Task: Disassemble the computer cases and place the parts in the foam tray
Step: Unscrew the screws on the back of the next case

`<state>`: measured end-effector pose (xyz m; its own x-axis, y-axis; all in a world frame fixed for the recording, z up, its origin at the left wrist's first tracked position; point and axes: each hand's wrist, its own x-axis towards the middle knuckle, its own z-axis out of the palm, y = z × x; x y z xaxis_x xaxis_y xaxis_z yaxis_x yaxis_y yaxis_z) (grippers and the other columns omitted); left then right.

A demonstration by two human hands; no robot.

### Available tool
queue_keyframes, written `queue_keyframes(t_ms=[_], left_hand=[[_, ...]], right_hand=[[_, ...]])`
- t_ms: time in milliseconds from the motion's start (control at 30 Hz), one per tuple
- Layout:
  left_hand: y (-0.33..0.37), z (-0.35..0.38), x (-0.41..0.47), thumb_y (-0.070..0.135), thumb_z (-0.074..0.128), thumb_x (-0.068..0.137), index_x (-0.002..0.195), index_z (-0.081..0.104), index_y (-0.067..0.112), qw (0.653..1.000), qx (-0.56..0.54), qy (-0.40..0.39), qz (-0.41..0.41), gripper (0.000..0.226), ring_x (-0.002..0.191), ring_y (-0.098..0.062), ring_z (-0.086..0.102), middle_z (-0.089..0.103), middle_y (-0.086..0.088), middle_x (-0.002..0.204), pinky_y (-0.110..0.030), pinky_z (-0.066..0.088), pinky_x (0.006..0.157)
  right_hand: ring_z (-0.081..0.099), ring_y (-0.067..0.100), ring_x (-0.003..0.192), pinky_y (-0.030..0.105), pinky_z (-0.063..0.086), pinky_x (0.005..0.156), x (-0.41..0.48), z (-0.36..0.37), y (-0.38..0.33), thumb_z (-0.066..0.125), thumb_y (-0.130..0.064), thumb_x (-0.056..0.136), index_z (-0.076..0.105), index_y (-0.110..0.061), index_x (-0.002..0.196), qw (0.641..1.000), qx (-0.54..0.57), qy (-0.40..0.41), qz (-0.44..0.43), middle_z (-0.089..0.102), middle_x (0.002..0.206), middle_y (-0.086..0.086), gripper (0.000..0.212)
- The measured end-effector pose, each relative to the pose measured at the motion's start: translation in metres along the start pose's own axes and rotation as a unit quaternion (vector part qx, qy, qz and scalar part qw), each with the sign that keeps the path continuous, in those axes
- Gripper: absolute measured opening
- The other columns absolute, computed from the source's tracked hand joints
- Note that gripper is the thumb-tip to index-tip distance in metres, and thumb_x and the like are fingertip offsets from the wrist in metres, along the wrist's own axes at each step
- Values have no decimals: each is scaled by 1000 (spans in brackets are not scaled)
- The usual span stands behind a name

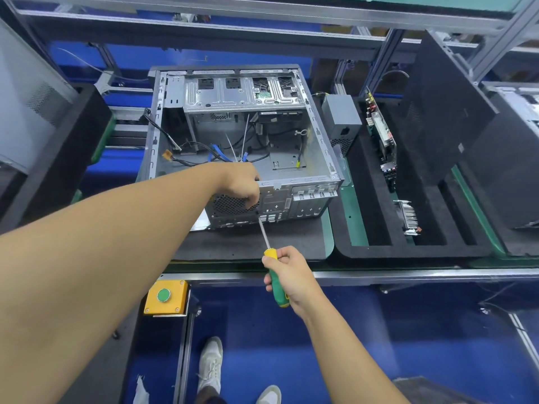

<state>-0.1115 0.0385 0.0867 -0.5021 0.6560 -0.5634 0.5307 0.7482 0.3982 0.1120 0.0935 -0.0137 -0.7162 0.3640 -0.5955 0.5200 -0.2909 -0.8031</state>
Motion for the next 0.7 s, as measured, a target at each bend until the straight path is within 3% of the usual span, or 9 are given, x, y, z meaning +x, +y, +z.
queue_keyframes(t_ms=[100, 267, 567, 700], left_hand=[[-1, 0, 1, 19, 74, 66, 79, 63, 8, 1000, 1, 2, -2, 20, 75, -26, 57, 61, -8, 82, -37, 47, 67], [-1, 0, 1, 20, 74, 64, 74, 62, 10, 1000, 3, 0, -5, 19, 69, -25, 55, 58, -5, 75, -32, 43, 62], [0, 1, 0, 17, 74, 65, 79, 64, 7, 1000, -3, 3, -6, 19, 70, -25, 54, 59, -6, 77, -33, 42, 64], [1, 1, -1, 17, 74, 66, 72, 62, 9, 1000, -2, 5, -5, 15, 67, -24, 53, 57, -5, 74, -30, 40, 60]], right_hand=[[62, 18, 59, 32, 54, 57, -2, -4, -4, 66, -19, 95, 54, -3, 108, 1000, 5, -11, -10, 68, 86, 7, 24], [62, 19, 57, 33, 53, 55, -4, -2, 0, 58, -30, 101, 58, -2, 109, 999, 8, -22, -22, 74, 91, 0, 29], [48, 19, 50, 29, 43, 48, 2, 5, 1, 52, -36, 101, 66, -7, 101, 983, 153, -73, 76, 66, 81, 8, 32], [52, 19, 51, 30, 46, 50, -1, 6, -4, 48, -33, 103, 69, -3, 98, 988, 102, -87, 81, 70, 79, 9, 37]])
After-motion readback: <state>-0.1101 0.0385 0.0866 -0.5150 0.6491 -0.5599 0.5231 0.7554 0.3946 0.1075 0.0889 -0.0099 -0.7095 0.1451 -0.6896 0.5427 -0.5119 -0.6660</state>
